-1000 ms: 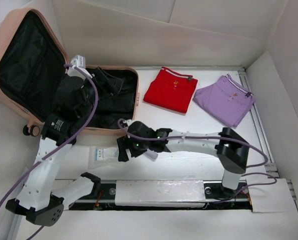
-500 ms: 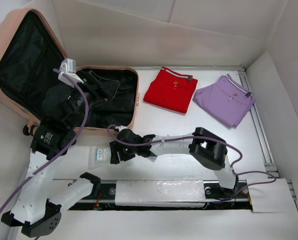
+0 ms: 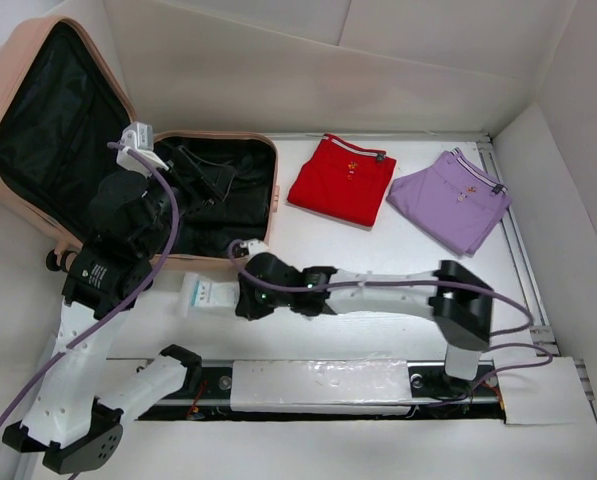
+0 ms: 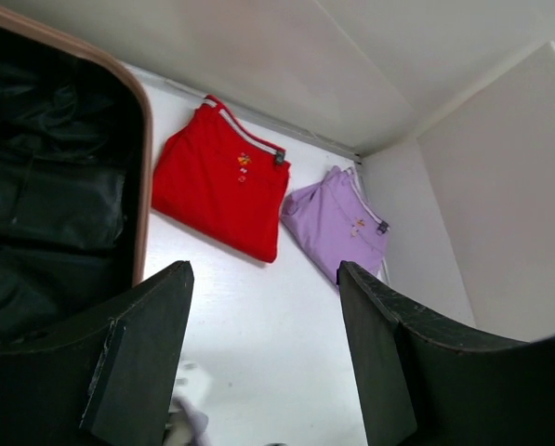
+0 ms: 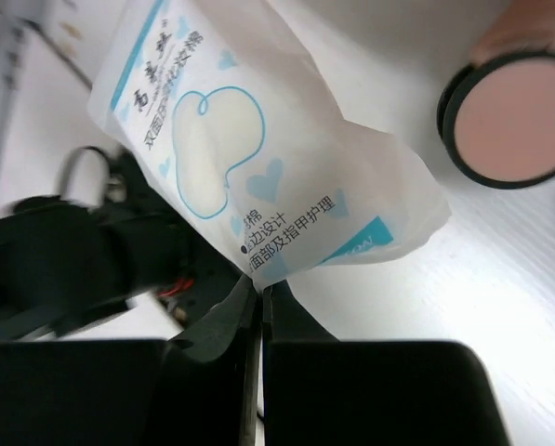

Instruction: Pack the luggage

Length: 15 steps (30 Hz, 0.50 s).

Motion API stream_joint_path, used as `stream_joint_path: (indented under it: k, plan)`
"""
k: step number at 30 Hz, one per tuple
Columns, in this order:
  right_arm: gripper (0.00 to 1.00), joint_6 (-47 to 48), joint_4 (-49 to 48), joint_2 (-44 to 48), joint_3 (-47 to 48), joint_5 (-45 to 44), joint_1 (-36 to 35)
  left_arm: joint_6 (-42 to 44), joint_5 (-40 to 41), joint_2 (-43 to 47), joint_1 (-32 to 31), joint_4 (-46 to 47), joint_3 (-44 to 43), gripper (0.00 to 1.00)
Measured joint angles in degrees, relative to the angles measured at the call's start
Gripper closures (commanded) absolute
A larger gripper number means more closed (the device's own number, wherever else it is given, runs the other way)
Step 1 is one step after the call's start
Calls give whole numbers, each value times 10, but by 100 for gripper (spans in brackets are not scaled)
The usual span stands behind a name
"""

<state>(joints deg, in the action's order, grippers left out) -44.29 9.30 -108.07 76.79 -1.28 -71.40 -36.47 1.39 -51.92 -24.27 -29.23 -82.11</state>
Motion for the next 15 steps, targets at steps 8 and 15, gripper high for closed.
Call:
stream_joint_path:
  k: [8, 15]
  plan:
    - [100, 73, 89, 97, 138, -44, 28, -1, 32, -5, 0, -52, 6, 44]
    - [16, 124, 137, -115, 428, -39, 143, -5, 55, 13, 0, -81, 5, 41]
